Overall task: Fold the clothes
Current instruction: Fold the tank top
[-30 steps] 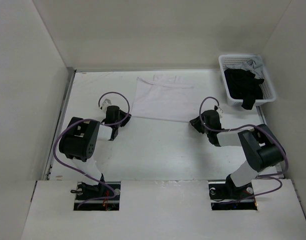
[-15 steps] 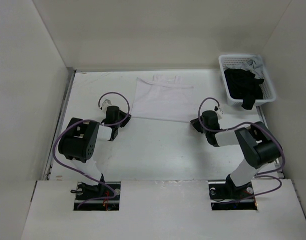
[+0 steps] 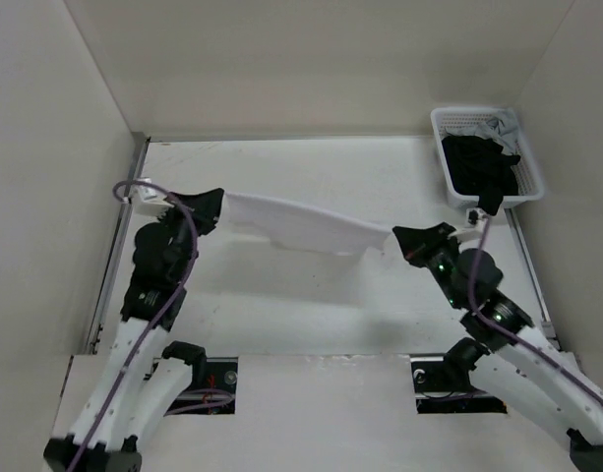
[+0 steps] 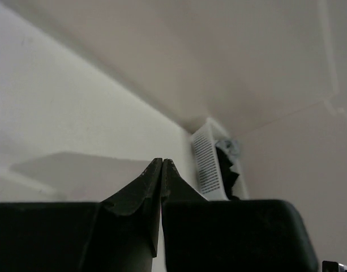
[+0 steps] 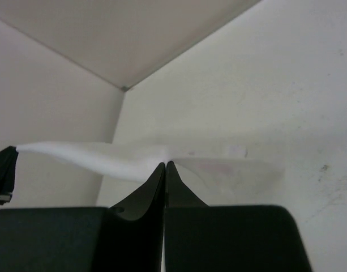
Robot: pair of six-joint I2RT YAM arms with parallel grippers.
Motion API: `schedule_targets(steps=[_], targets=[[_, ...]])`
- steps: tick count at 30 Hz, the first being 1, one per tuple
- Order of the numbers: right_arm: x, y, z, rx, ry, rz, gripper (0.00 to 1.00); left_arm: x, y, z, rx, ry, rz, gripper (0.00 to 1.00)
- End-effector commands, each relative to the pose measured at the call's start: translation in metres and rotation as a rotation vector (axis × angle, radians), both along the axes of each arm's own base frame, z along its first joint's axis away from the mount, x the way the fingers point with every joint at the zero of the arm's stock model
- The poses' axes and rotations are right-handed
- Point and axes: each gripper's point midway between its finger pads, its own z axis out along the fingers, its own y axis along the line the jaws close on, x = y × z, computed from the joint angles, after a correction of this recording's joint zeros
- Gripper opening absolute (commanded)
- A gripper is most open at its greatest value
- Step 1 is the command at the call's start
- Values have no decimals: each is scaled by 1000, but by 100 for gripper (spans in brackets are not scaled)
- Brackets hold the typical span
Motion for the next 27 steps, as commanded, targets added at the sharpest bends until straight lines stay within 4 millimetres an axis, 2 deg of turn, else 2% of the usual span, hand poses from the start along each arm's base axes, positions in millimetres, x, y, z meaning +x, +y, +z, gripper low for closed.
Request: schedule_targets(steps=[1,3,6,9,13,16,18,20,23,27], targets=[[-45,-30,23,-137,13,-24,0,-51,19,44,73,-40,36,0],[-73,-35,57,-104,-27,27,0,-82,27,75,68,-103,41,0],[-99,-33,85,-59,-50,108,0,-110,33,92,50,-139,35,0],[-111,-15,90,-71,-49,188,0,-119,37,80,50,-110,41,0],[-106,7,81,-143,-48,187,0,-107,37,42,75,-23,57,0],[-78,20,63,-197,-44,139,1,-81,33,3,104,70,67,0],[-45,32,42,-206,-20,142,0,-55,31,-28,123,137,82,0],[-1,38,15,-180,28,158,0,-29,30,-55,137,191,97,0],[73,33,-29,-137,128,135,0,28,29,-88,141,252,130,0],[156,33,-72,-132,233,112,0,108,8,-119,150,322,111,0]])
